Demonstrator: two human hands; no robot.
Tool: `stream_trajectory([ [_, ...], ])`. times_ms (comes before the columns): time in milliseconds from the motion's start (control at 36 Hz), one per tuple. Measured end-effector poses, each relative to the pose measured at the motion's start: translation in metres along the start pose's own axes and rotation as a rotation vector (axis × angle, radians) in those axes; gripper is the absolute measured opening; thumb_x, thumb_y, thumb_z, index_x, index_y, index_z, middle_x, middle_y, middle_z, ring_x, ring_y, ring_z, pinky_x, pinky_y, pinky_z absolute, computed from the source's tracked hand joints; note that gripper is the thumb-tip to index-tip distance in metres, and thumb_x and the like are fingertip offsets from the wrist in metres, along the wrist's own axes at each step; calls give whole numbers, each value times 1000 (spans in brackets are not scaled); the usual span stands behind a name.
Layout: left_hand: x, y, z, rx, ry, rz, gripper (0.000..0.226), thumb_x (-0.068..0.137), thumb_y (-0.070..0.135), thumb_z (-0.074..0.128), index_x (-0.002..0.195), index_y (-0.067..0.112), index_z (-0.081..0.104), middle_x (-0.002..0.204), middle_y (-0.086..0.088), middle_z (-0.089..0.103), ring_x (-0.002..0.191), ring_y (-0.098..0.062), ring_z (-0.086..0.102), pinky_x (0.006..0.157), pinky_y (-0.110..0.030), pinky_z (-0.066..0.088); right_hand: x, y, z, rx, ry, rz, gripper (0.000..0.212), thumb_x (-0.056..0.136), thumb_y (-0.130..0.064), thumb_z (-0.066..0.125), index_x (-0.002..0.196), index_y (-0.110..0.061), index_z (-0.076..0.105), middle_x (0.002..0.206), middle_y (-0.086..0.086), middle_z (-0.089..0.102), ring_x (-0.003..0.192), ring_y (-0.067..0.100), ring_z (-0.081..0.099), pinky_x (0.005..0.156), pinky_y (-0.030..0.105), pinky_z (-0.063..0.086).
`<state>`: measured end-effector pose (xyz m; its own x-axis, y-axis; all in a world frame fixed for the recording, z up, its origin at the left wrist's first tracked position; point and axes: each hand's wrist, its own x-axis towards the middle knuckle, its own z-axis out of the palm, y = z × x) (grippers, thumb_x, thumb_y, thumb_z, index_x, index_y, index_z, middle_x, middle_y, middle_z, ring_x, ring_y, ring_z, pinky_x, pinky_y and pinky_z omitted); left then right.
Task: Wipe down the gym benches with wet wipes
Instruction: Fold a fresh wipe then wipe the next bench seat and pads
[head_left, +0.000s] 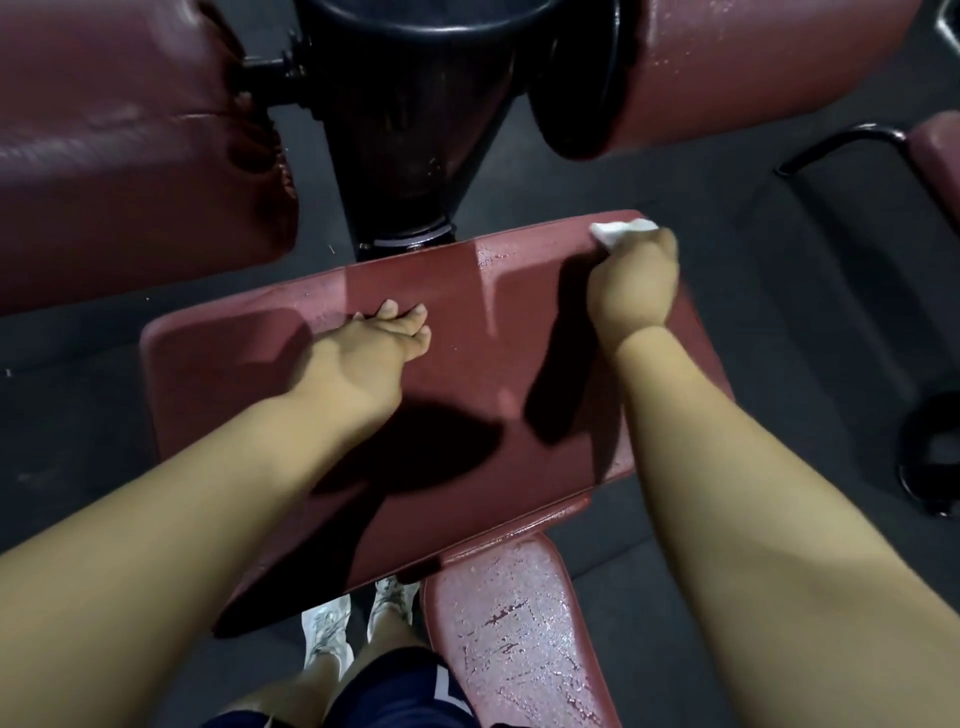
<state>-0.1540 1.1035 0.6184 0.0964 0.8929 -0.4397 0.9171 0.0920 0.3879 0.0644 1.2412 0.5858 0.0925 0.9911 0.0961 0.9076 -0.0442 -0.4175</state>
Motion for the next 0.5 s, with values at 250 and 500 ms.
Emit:
stream_trajectory([
  [250,-1,0,-6,-15,-42,-14,77,81,-12,38,147,26,25,156,13,4,144,-5,0,115,-20,-1,-21,-44,4,-97,-421,-721,32,87,-8,50,115,-10,67,123,13,59,113,28,54,94,31,42],
  [500,4,-5,6,-18,-25,-53,84,77,-15,34,147,31,24,156,17,2,145,-10,-2,119,-29,6,21,16,-11,17,-72,76,54,74,-4,38,114,-21,69,125,5,59,114,19,56,102,16,36],
])
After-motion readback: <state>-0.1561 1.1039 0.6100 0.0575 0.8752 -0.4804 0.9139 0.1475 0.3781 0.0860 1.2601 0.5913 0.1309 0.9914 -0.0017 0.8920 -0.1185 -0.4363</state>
